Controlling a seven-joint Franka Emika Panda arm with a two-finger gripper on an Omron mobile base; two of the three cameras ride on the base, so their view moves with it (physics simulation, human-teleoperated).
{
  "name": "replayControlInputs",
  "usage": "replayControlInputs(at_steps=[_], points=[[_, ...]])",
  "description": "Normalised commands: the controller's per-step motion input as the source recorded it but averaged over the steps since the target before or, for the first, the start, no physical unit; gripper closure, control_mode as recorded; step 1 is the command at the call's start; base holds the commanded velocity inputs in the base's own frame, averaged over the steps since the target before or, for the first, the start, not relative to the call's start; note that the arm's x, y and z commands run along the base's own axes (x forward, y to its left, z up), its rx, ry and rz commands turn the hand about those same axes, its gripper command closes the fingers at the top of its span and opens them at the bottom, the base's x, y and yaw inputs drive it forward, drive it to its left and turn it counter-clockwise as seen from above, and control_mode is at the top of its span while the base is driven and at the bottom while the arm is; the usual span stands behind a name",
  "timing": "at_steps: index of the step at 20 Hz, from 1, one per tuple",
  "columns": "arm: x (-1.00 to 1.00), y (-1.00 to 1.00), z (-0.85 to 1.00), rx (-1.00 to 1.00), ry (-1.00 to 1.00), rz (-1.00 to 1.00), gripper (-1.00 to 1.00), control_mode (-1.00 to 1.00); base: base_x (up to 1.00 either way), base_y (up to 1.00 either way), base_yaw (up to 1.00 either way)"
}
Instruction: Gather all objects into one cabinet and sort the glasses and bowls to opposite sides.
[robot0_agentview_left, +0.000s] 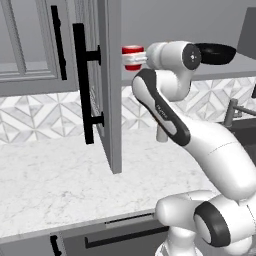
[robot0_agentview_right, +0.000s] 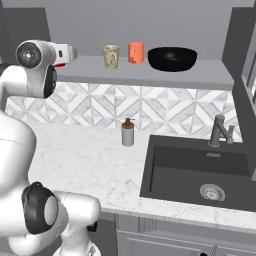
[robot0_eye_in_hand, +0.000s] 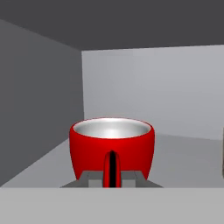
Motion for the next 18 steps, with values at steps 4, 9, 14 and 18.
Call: replayControlInputs(at_steps=[4,9,14,18], points=[[0.44,0.41,0.01,0.00,0.00,0.00,1.00,-1.00,0.00,0.00,0.00],[0.26,0.44,0.01,0.00,0.03,0.00,1.00,-1.00,0.00,0.00,0.00],[0.26,0.32,0.00,0.00,0.01,0.00,1.00,-1.00,0.00,0.00,0.00],[0.34,0.11,0.00,0.00,0.00,0.00,1.00,-1.00,0.00,0.00,0.00]])
